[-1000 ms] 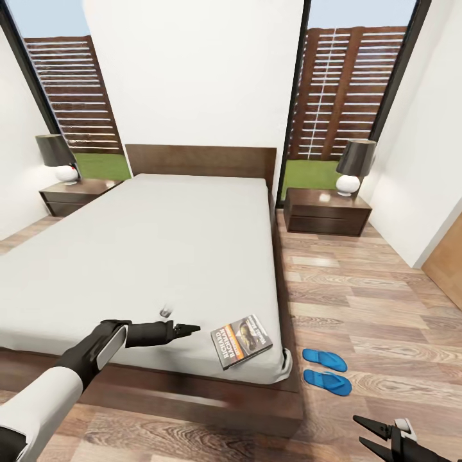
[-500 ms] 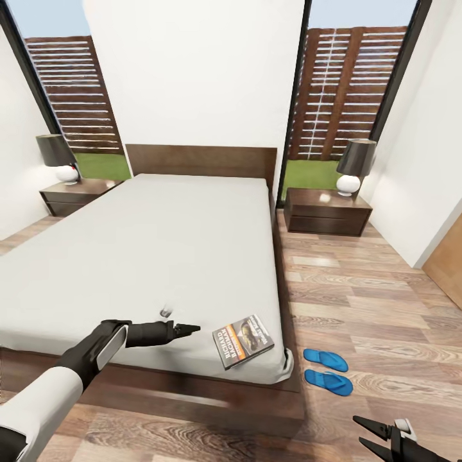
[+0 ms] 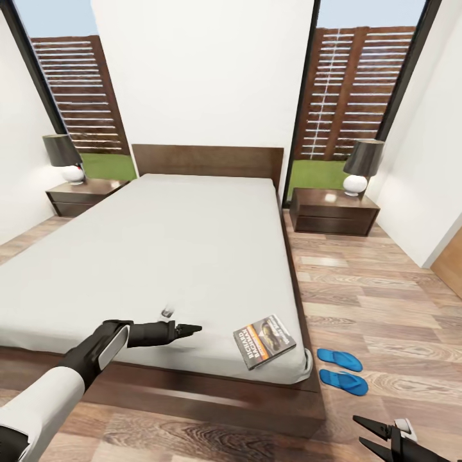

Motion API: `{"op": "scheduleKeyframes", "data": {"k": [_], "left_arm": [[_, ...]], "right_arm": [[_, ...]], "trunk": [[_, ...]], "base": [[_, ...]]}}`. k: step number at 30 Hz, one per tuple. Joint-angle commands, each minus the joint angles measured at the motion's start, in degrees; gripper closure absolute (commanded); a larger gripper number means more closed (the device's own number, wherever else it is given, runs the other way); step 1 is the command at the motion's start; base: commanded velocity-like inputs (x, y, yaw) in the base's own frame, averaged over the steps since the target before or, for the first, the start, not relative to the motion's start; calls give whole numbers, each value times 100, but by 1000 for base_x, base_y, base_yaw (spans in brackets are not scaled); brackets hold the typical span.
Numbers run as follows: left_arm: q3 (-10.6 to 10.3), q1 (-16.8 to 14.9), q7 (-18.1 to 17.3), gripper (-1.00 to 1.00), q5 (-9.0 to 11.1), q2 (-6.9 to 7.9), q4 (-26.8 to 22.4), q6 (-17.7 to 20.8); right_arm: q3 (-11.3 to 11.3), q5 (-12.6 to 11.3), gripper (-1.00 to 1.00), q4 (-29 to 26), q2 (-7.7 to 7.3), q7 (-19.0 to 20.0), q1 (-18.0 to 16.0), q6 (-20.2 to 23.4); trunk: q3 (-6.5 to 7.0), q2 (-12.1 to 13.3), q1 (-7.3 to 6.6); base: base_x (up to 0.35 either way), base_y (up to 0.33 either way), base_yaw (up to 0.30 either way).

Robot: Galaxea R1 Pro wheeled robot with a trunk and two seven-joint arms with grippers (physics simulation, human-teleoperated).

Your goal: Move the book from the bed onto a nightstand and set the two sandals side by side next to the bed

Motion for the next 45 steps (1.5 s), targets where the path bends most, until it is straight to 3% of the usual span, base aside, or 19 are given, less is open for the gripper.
{"op": "scheduleKeyframes", "data": {"k": [1,15,27,37,40,43,45], "left_arm": [[-30,-5,3,-100,49,5,-1,42],[-28,-5,3,-100,49,6,-1,42],[-30,-5,3,-100,49,2,-1,42],[-31,-5,3,-100,49,-29,-1,42],[-31,-5,3,-100,49,-28,-1,42],[-31,-5,3,-100,49,-31,-1,42],[-31,-5,3,-100,49,-32,-1,42]], "right_arm": [[49,-51,-100,-1,-2,18,-3,58],[55,-51,-100,-1,-2,18,-3,54],[30,-60,-100,-28,-4,27,-3,53],[-40,-65,-100,-638,-25,7,-3,135],[-119,-189,-100,-662,-93,-23,-10,160],[-169,-592,-100,-667,-193,-32,-11,205],[-176,-730,-100,-665,-211,-34,-11,213]], "trunk": [[-5,-2,-1],[-5,-2,-1],[-5,-2,-1],[-5,-2,-1],[-5,-2,-1],[-5,-2,-1],[-5,-2,-1]], "base": [[0,68,0],[0,253,0],[0,25,0],[0,0,0],[0,0,0],[0,0,0],[0,0,0]]}}
